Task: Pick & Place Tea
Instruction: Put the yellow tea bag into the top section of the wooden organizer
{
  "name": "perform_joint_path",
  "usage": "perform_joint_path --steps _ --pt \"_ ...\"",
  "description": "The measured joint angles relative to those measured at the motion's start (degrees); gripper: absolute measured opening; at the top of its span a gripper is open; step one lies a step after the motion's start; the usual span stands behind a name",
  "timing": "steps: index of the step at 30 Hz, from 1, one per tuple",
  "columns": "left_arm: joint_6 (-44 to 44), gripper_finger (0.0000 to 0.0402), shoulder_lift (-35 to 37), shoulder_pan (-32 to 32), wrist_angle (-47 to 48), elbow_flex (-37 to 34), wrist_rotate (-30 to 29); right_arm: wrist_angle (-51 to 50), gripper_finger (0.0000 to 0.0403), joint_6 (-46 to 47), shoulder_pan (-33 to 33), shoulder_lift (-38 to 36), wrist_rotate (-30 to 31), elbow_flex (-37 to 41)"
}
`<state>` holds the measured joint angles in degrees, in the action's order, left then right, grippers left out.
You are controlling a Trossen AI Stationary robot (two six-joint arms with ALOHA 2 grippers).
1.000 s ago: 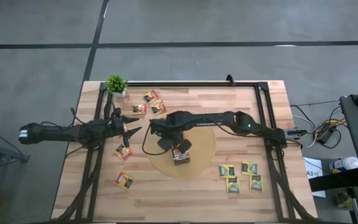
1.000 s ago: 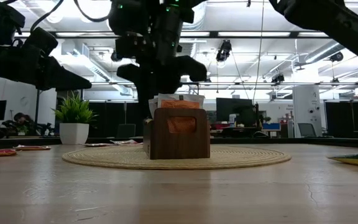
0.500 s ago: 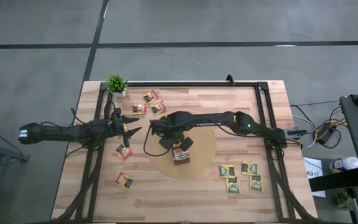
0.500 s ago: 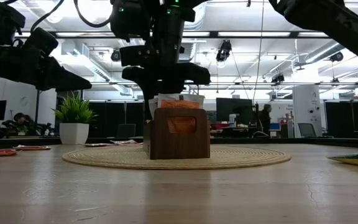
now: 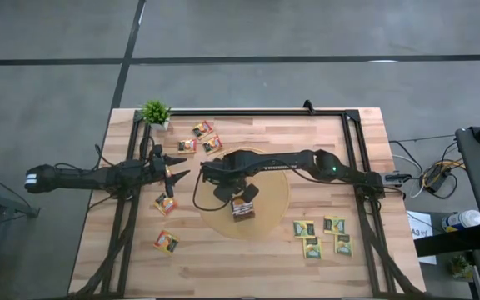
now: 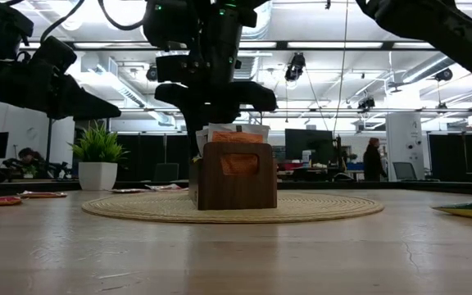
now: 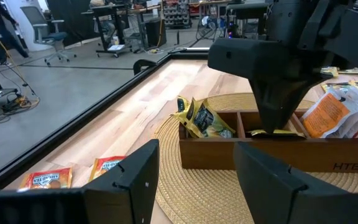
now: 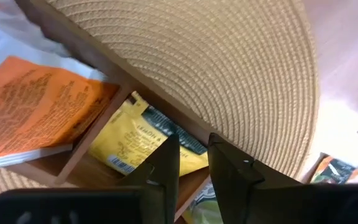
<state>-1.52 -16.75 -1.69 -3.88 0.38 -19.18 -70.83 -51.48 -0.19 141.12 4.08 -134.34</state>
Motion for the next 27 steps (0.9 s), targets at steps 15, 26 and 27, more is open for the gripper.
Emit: perform_joint_path --steps 15,26,27 --pt "0.00 0.0202 0.00 -0.02 0.02 0.01 0.00 0.59 0.0087 -1.18 -0.20 -0.28 -1.47 3.50" --pt "0.01 0.0202 0.00 -0.02 0.02 0.01 0.00 -0.99 0.0073 3.10 -0.13 -0.39 -1.01 4.09" --pt "0.01 0.0202 0.00 -0.02 0.02 0.02 0.00 -0.96 0.0073 4.24 -0.08 -0.39 -1.02 4.09"
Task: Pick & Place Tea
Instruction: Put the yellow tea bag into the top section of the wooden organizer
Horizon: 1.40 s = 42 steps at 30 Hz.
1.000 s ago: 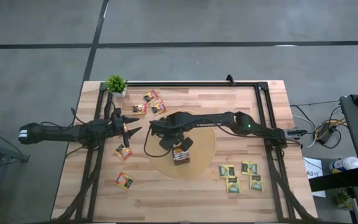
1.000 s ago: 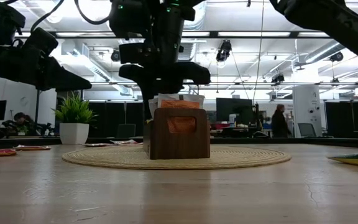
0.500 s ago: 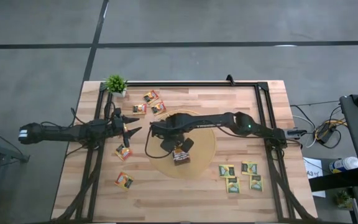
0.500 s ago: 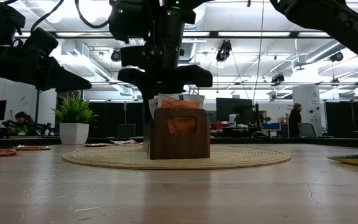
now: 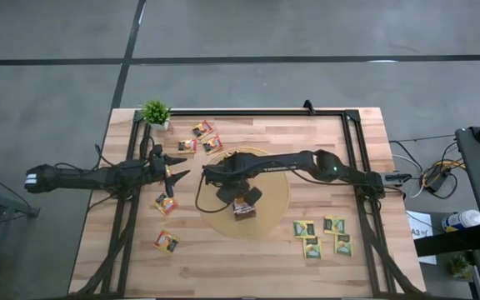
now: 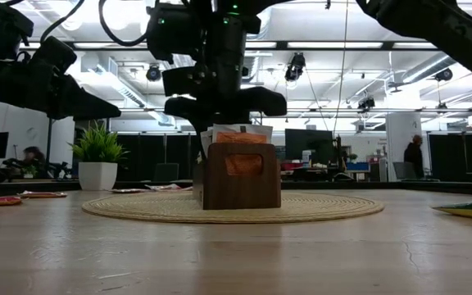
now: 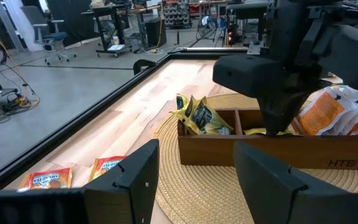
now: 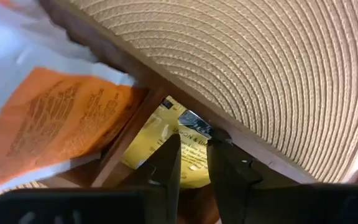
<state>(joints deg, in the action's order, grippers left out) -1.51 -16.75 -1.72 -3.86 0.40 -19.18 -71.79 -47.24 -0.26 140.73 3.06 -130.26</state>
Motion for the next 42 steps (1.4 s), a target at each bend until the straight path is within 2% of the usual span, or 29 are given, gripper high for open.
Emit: perform_joint_path --steps 5,11,16,18,23,30,33,36,39,42 --pt "-0.01 0.0202 0.00 -0.04 0.00 -0.01 0.00 -0.48 0.0081 9.02 1.33 0.00 -0.01 -0.29" --pt "-0.01 0.0202 0.00 -0.02 0.00 0.00 0.00 -4.47 0.0110 17.08 3.17 0.00 -0.45 -0.72" --pt "-0.01 0.0202 0.00 -0.02 0.00 -0.02 0.00 -2.61 0.0145 23.01 4.29 0.02 -9.46 -0.70" --pt "0.00 0.0202 0.00 -0.02 0.00 -0.01 0.00 -0.48 0.0161 24.91 4.55 0.02 -11.18 -0.68" --pt "-0.01 0.0202 0.00 -0.02 0.00 0.00 0.00 3.79 0.0195 28.11 4.51 0.02 -9.77 1.03" --pt "0.00 0.0202 0.00 0.01 0.02 -0.01 -0.02 11.52 0.0213 28.95 4.56 -0.24 -8.62 9.86" --pt "0.01 0.0202 0.00 0.02 0.02 0.00 0.00 13.70 0.0204 28.80 4.55 -0.47 -6.88 12.87" --pt "0.00 0.0202 0.00 0.01 0.02 -0.01 -0.01 15.10 0.0176 28.81 4.51 -0.50 -5.80 14.55" --pt "0.00 0.0202 0.00 0.00 0.01 -0.02 0.00 15.02 0.0130 28.53 4.51 -0.48 -5.63 14.54" --pt "-0.01 0.0202 0.00 0.00 0.02 -0.02 0.00 14.36 0.0067 27.54 4.47 -0.35 -5.37 13.25"
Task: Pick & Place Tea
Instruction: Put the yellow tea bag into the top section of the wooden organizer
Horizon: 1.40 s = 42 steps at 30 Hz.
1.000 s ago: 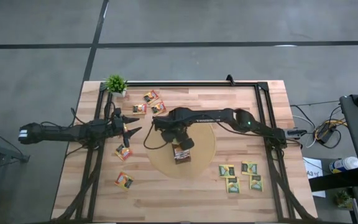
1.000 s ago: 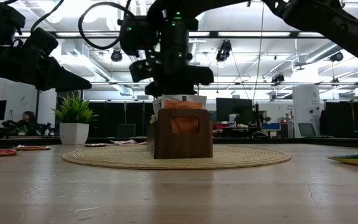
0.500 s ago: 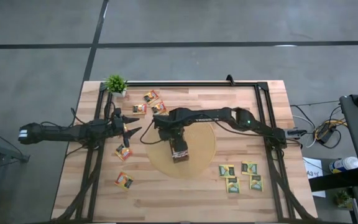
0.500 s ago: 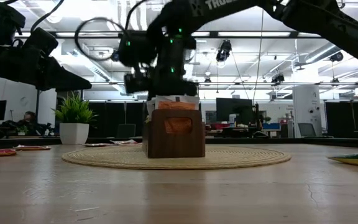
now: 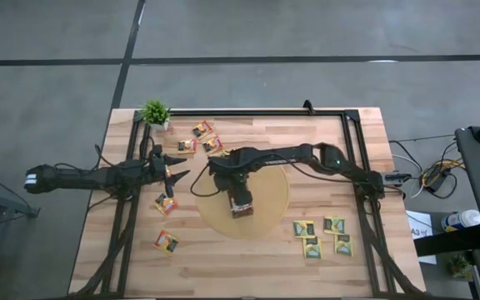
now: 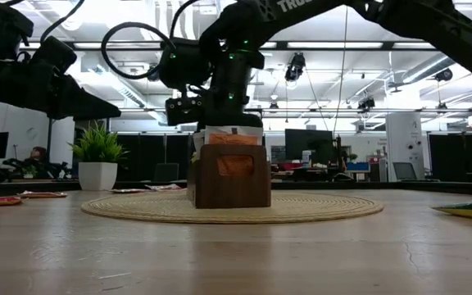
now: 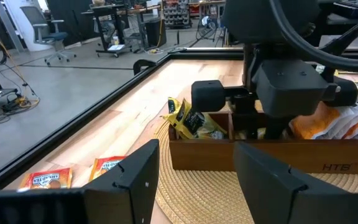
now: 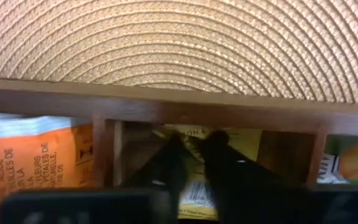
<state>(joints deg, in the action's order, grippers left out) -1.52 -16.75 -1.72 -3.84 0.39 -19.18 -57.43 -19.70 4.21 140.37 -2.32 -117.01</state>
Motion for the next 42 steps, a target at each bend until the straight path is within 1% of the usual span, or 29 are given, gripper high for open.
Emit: perform_joint_path --steps 2,4,9,14,21,23,29,31,36,42 --pt "0.01 0.0202 0.00 0.00 0.00 0.00 0.00 -0.32 0.0027 -0.64 0.00 -0.01 0.22 -1.38" --pt "0.02 0.0202 0.00 0.00 0.00 0.02 0.00 -0.83 0.0017 -0.69 -0.01 0.15 0.83 -3.38" --pt "0.01 0.0202 0.00 0.00 0.00 0.00 -0.01 -4.80 0.0009 0.33 -0.17 0.47 1.67 -8.55" --pt "0.01 0.0202 0.00 0.00 -0.01 0.01 0.00 -8.08 0.0009 1.90 -0.17 -1.60 1.45 -12.55" --pt "0.02 0.0202 0.00 -0.02 0.00 0.02 0.00 -8.79 0.0008 4.22 -0.35 -2.24 1.25 -13.86" --pt "0.00 0.0202 0.00 -0.04 0.00 0.02 0.00 -8.62 0.0008 5.62 -0.36 -2.42 2.59 -13.86" --pt "0.00 0.0202 0.00 -0.02 0.00 0.00 0.00 -6.98 0.0008 11.61 -0.84 -2.55 10.28 -13.66" --pt "0.00 0.0202 0.00 -0.02 0.00 0.00 0.00 -6.22 0.0008 15.74 -1.23 -2.89 15.42 -13.66" --pt "0.01 0.0202 0.00 -0.02 0.00 0.01 0.00 -4.70 0.0008 27.93 -2.55 -2.99 31.53 -13.01" --pt "0.00 0.0202 0.00 -0.02 0.00 0.00 0.00 -0.46 0.0008 39.28 -5.61 -3.03 43.45 -8.52"
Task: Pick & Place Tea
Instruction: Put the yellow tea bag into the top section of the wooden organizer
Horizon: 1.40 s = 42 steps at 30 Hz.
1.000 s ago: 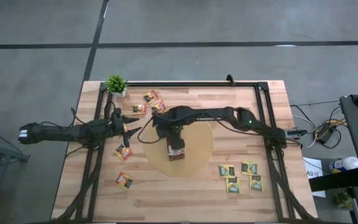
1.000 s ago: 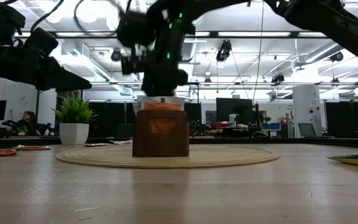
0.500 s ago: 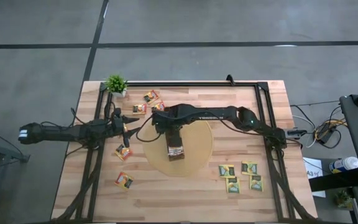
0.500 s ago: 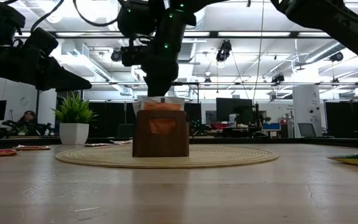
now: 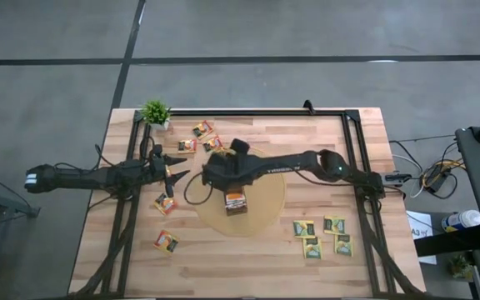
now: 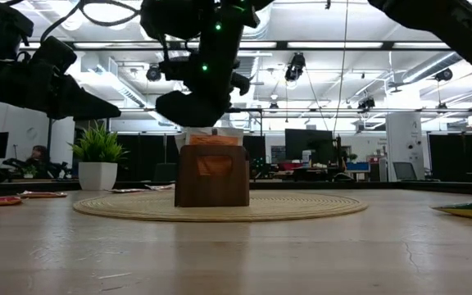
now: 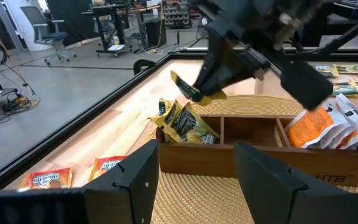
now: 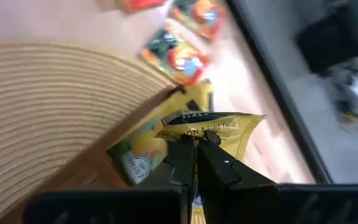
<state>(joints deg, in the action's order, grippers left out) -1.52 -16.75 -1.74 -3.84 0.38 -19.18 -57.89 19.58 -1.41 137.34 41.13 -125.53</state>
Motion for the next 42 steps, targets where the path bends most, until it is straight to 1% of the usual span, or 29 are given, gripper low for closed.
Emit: perform_joint_path --steps 4,7,8,12,13,15,17,19,21,24,25,26,27,31,34,36,39,42 --pt "0.00 0.0202 0.00 0.04 0.00 0.02 0.00 0.25 0.0008 9.73 -2.14 -0.47 11.19 3.88" --pt "0.01 0.0202 0.00 0.04 0.00 0.01 0.00 0.88 0.0008 19.32 -3.67 -1.78 19.37 8.36" --pt "0.00 0.0202 0.00 0.04 -0.02 0.00 0.00 1.39 0.0008 21.80 -4.06 -2.45 21.24 9.95" --pt "0.00 0.0202 0.00 0.02 0.00 0.01 -0.01 3.34 0.0008 34.15 -4.91 -6.33 24.43 17.01" --pt "0.00 0.0202 0.00 0.02 -0.02 0.00 -0.01 5.27 0.0008 36.64 -5.29 -7.52 25.42 19.14" --pt "0.01 0.0202 0.01 0.02 0.00 0.01 -0.01 10.98 0.0008 38.46 -6.18 -10.02 26.89 23.69" --pt "0.02 0.0202 0.00 0.02 0.00 0.02 -0.01 19.87 0.0008 38.77 -7.08 -12.78 27.19 28.77" --pt "0.00 0.0202 0.00 0.02 -0.02 0.00 0.00 33.46 0.0008 36.33 -7.70 -15.55 27.55 34.59" --pt "0.01 0.0202 0.00 0.02 -0.01 0.01 0.00 51.84 0.0008 29.63 -7.84 -17.56 27.05 41.38" --pt "0.00 0.0202 0.00 0.02 0.00 0.00 0.00 82.40 0.0008 16.32 -7.61 -18.69 21.36 51.61" --pt "0.02 0.0202 0.00 0.02 -0.02 0.00 0.00 90.37 0.0008 13.07 -7.55 -18.69 19.67 54.12" --pt "0.02 0.0202 0.00 0.02 -0.02 0.02 0.00 95.92 0.0008 11.13 -7.50 -18.75 18.97 55.94" --pt "0.00 0.0202 0.00 0.02 -0.02 0.02 0.00 98.70 0.0008 10.44 -7.54 -18.86 18.90 57.03" --pt "0.00 0.0202 0.00 0.00 -0.02 0.00 0.00 97.30 0.0008 12.66 -7.39 -18.52 18.99 57.26" --pt "0.02 0.0202 -0.01 -0.02 -0.04 0.02 -0.02 92.36 0.0008 13.28 -7.43 -17.29 18.95 53.44" --pt "0.01 0.0202 0.02 -0.02 -0.02 0.01 0.00 86.95 0.0008 13.79 -7.50 -16.22 19.34 49.21" --pt "0.01 0.0202 0.01 -0.01 -0.02 0.01 0.00 75.49 0.0008 15.09 -7.25 -13.72 22.33 42.10" --pt "0.00 0.0202 0.02 0.00 -0.02 0.00 -0.02 61.05 0.0008 22.23 -6.54 -11.60 23.17 35.63"
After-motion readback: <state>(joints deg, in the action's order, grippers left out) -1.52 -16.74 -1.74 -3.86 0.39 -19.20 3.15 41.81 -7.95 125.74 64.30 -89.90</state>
